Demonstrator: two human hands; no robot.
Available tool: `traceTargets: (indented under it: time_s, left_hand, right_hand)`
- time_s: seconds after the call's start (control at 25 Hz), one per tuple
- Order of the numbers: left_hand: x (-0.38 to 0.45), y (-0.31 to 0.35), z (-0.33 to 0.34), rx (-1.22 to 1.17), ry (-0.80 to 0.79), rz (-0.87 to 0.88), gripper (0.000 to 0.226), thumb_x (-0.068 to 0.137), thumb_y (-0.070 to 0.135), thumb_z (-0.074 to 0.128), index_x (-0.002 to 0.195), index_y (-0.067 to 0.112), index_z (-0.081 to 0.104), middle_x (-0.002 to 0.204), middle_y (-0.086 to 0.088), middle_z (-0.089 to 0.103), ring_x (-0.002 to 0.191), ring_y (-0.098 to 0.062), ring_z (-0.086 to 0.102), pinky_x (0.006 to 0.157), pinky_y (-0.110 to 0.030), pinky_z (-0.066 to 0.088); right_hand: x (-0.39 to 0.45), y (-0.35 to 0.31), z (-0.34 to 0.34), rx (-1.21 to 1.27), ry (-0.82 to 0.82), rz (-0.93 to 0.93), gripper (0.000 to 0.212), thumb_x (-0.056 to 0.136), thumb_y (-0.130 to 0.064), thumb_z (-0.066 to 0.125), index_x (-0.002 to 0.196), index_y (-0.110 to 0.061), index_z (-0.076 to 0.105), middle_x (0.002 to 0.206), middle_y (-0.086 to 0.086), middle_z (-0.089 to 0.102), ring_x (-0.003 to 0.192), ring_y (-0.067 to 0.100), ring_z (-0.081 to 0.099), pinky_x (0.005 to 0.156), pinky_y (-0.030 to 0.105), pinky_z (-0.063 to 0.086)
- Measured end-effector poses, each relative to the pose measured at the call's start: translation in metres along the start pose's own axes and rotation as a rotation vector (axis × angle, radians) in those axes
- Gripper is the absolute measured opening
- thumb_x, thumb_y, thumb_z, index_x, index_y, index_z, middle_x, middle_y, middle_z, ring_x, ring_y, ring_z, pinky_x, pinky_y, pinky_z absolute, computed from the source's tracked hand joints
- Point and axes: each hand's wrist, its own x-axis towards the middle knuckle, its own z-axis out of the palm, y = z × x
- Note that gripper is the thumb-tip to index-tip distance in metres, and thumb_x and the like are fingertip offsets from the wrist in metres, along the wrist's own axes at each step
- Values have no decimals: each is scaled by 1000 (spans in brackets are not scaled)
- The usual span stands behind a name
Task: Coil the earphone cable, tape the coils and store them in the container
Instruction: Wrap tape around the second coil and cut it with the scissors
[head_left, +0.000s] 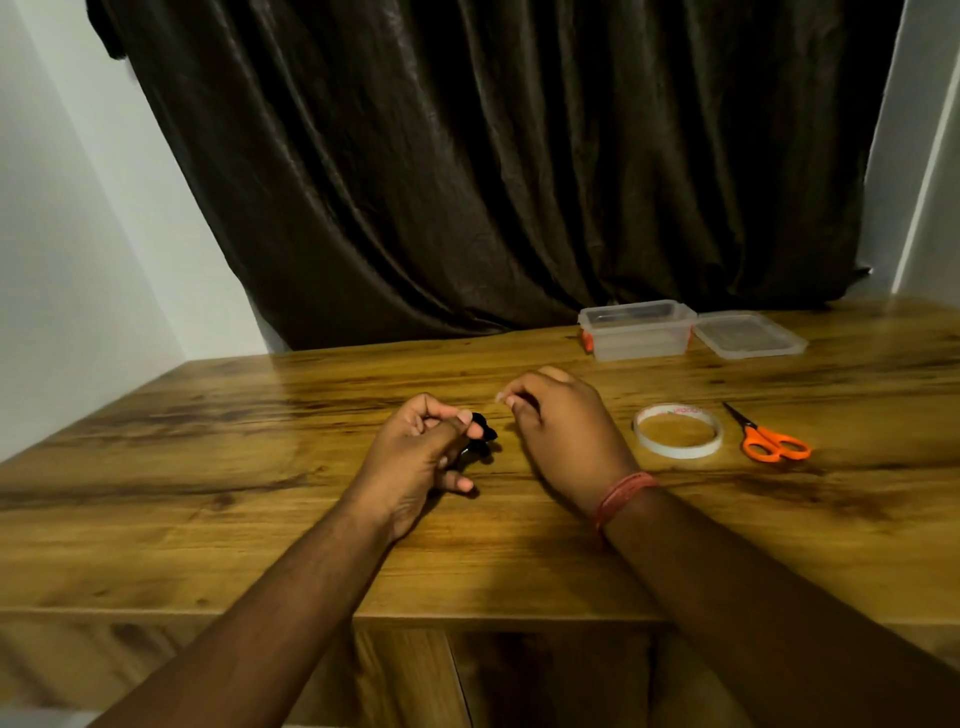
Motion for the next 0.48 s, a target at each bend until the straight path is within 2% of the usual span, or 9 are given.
traceTargets:
  time_s: [0.08, 0.24, 0.48]
  left_hand:
    - [0, -2, 0, 40, -39, 10, 17, 85, 17, 70, 93, 11, 56, 78, -6, 73, 46, -6, 60, 36, -25, 49]
    - [-1, -5, 2, 152, -109, 37, 12, 90, 15, 66, 94, 11, 55, 80, -9, 72, 62, -15, 67, 39, -27, 51]
    - [-5, -3, 7, 174, -127, 45, 10, 95, 7, 60, 98, 5, 51, 79, -10, 72, 65, -15, 69, 39, -27, 52]
  right_hand:
    - [-1, 1, 0, -64, -28, -32, 19, 99, -19, 51, 104, -22, 69, 107, -5, 58, 92, 10, 54, 79, 24, 44]
    - [-1, 2, 1, -161, -69, -95, 22, 98, -18, 51, 109, -20, 70, 109, -1, 57, 93, 18, 58, 80, 31, 50]
    - [-3, -3, -3, -290, -121, -173, 26, 91, -14, 54, 112, -20, 69, 106, 2, 54, 95, 20, 57, 78, 35, 52]
